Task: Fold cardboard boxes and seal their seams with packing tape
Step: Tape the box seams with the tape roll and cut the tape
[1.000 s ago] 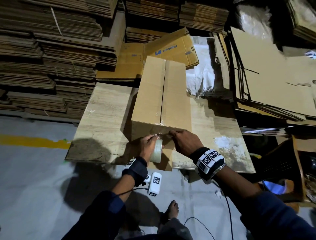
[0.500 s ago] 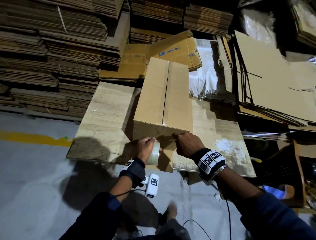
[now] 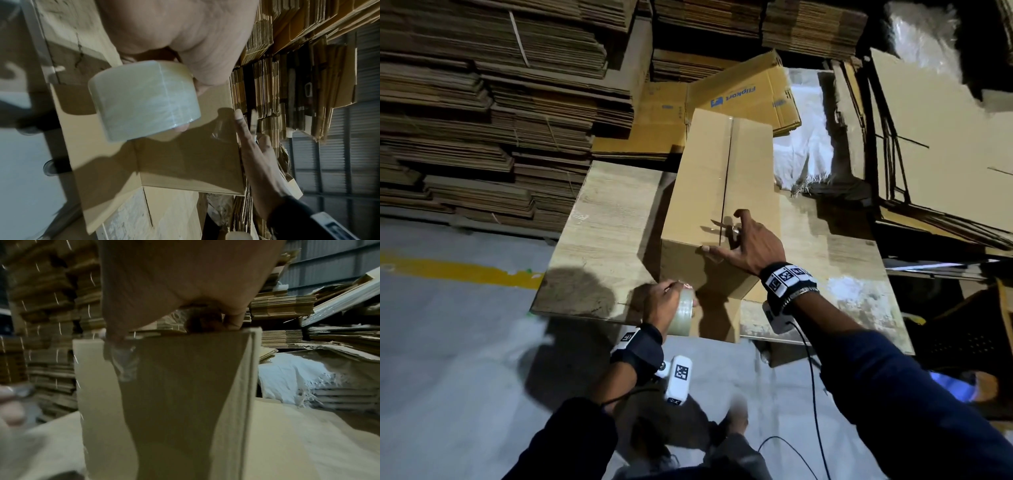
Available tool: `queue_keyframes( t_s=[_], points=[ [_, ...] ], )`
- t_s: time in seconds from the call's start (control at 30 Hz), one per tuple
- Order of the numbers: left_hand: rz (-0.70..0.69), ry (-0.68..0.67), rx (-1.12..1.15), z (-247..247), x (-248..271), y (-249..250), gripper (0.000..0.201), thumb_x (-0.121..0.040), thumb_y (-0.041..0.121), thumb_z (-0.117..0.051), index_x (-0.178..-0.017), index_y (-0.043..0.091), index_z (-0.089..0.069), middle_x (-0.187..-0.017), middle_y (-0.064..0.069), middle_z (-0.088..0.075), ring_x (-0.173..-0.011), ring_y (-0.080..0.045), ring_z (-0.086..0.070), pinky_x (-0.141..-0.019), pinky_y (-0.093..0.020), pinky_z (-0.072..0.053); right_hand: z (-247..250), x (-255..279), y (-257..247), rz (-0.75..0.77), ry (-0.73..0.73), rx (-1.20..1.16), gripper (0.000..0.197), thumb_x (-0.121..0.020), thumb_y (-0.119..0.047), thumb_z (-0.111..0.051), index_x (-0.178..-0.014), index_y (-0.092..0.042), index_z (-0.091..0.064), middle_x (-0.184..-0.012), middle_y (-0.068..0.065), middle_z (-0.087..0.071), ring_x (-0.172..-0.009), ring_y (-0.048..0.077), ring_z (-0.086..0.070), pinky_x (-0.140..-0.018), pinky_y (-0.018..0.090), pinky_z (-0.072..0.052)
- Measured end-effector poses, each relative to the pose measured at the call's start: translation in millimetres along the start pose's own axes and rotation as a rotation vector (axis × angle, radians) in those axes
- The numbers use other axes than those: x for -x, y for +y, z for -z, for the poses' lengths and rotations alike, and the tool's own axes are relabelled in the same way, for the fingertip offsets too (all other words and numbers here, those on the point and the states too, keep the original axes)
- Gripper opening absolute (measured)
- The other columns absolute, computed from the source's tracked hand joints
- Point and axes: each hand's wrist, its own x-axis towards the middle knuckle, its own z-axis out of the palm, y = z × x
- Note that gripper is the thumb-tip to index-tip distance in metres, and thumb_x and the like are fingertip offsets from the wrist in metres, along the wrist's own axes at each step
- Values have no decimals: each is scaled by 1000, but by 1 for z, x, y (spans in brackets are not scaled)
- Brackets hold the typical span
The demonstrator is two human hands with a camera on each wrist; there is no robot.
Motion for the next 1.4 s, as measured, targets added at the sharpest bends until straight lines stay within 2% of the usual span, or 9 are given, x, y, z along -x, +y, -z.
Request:
queue_keyframes(
  t_s=[0.17, 0.53, 0.67, 0.8, 0.9, 0.97, 1.13, 1.27, 1.4],
  points=[
    [-25, 36, -41, 18, 1, 5, 17, -102, 8, -57, -98, 1, -72, -79, -26, -74, -57, -26, -72, -45, -28, -53, -12, -7, 13, 82, -29, 95, 96, -70, -101, -40, -123, -21, -36, -91, 9, -71, -64, 27, -58, -60, 37, -55],
    [-105, 4, -72, 16, -4, 27, 15, -100, 22, -65, -98, 12, -76, -81, -15, -78, -70, -36, -77, -69, -55, -62, -19, -8, 18, 196, -202, 302, 118, -75, -79, -69, -159, -19, -13, -130, 19, -60, -108, 39, -62, -80, 51, -60],
    [-109, -15, -55, 21, 0, 41, 15, -102, 20, -64, -107, 12, -75, -85, -17, -78, -64, -28, -75, -59, -41, -61, -12, -10, 24, 222, -249, 247, 133, -69, -71, -82, -163, -21, -3, -141, 18, -54, -120, 39, -57, -92, 51, -57],
    [-136, -69, -20, 26, 1, 54, 18, -102, 15, -62, -112, 5, -73, -92, -23, -76, -58, -24, -70, -50, -30, -54, 9, -9, 22, 136, -163, -74, 114, -75, -85, -66, -158, -22, -18, -147, 19, -55, -121, 37, -63, -100, 52, -55],
    [-157, -142, -15, 25, 7, 66, 17, -103, 13, -63, -110, 1, -72, -97, -21, -76, -60, -22, -72, -48, -29, -54, 9, -32, 25, -1, 35, -129, 65, -101, -60, -47, -144, -12, -38, -135, 17, -57, -117, 34, -60, -98, 46, -53],
    [-166, -190, -35, 24, 9, 73, 20, -102, 15, -65, -113, 0, -71, -94, -22, -76, -59, -21, -71, -49, -29, -55, 8, -47, 26, -32, 63, -51, 49, -103, -50, -37, -133, -12, -45, -126, 13, -50, -113, 33, -53, -96, 50, -50],
    [-177, -318, -106, 23, 18, 88, 21, -101, 22, -68, -115, 8, -69, -95, -22, -78, -66, -20, -71, -54, -28, -56, 0, -44, 23, -4, -79, 175, 39, -100, -44, -41, -131, -21, -45, -127, 13, -49, -115, 35, -50, -97, 52, -42],
    [-177, -408, -149, 24, 15, 98, 19, -102, 17, -64, -117, 7, -68, -98, -24, -77, -79, -33, -69, -66, -34, -58, 7, -32, 10, -13, -76, 49, 55, -101, -50, -48, -149, -23, -44, -143, 12, -48, -132, 34, -44, -106, 55, -39],
    [-181, -504, -192, 19, 13, 110, 29, -95, 21, -74, -119, 9, -65, -104, -19, -78, -93, -42, -73, -84, -43, -55, 26, -6, -28, 38, -236, -522, 49, -102, -60, -50, -104, -17, -74, -96, 7, -72, -91, 25, -66, -86, 43, -52]
  ],
)
